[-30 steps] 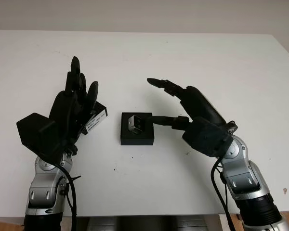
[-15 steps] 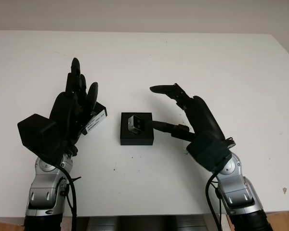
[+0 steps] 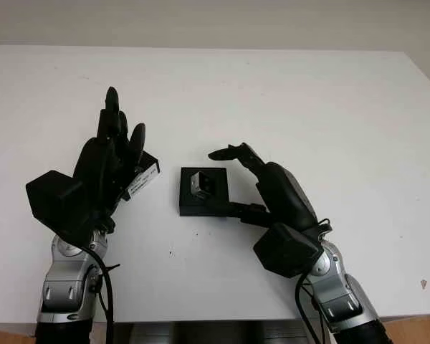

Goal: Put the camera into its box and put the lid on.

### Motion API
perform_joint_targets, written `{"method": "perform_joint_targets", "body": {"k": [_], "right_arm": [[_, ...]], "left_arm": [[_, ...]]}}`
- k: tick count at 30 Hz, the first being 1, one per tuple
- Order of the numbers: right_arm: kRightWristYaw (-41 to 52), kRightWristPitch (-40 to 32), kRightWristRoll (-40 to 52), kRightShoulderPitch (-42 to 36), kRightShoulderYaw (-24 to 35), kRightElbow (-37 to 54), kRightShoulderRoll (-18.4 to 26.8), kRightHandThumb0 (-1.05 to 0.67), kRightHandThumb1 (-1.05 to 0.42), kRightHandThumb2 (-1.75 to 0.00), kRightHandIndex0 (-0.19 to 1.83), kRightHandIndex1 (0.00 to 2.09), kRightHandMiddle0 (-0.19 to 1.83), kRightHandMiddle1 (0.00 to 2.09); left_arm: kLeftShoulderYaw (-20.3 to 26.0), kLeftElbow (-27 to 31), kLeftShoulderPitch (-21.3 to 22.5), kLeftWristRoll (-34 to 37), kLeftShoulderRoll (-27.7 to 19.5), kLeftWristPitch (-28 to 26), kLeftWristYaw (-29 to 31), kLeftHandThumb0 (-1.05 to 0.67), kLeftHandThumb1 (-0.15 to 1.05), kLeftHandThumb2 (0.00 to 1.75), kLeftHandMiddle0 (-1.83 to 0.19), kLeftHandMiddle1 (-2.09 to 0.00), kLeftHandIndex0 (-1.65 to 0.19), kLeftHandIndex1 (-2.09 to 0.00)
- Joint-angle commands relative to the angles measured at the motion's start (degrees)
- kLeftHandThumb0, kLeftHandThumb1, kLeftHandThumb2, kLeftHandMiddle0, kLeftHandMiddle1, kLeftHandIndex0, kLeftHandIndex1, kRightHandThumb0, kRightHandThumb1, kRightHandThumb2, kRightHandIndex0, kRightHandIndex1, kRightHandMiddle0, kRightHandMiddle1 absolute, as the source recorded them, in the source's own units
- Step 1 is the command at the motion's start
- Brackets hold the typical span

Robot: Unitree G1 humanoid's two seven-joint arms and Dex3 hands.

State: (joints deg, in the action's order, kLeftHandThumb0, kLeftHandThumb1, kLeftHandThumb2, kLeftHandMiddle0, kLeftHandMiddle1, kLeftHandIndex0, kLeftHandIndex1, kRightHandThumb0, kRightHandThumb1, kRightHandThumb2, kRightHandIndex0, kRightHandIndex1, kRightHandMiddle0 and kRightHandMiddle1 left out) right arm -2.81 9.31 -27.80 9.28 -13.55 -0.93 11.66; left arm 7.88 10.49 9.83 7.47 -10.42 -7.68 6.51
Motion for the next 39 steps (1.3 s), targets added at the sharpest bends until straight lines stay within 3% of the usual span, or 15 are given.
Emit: {"method": "perform_joint_targets", "body": {"k": [1, 19, 39], "right_arm": [[-0.4, 0.3, 0.4, 1.0, -0.1, -0.4, -0.8, -0.7, -0.92, -0.05, 0.31, 0.08, 0.09, 1.0], [-1.8, 0.2, 0.7, 5.6, 1.2, -4.7, -1.5, -0.64, -0.89, -0.05, 0.34, 0.1, 0.2, 1.04], [2.3, -2.7, 0.8, 5.0, 0.6, -3.3, -0.5, -0.65, -0.89, -0.05, 0.31, 0.07, 0.24, 1.0]], "left_arm": [[0.0, 0.9, -0.5, -0.3, -0.2, 0.3, 0.1, -0.73, 1.05, 0.5, 0.19, 0.0, 0.19, 0.0], [-0.1, 0.1, -0.1, -0.4, 0.2, 0.8, 0.2, -0.73, 1.05, 0.5, 0.19, 0.0, 0.19, 0.0], [0.0, 0.5, -0.3, -0.3, 0.5, 0.7, -0.2, -0.71, 1.05, 0.5, 0.19, 0.0, 0.19, 0.0]]}}
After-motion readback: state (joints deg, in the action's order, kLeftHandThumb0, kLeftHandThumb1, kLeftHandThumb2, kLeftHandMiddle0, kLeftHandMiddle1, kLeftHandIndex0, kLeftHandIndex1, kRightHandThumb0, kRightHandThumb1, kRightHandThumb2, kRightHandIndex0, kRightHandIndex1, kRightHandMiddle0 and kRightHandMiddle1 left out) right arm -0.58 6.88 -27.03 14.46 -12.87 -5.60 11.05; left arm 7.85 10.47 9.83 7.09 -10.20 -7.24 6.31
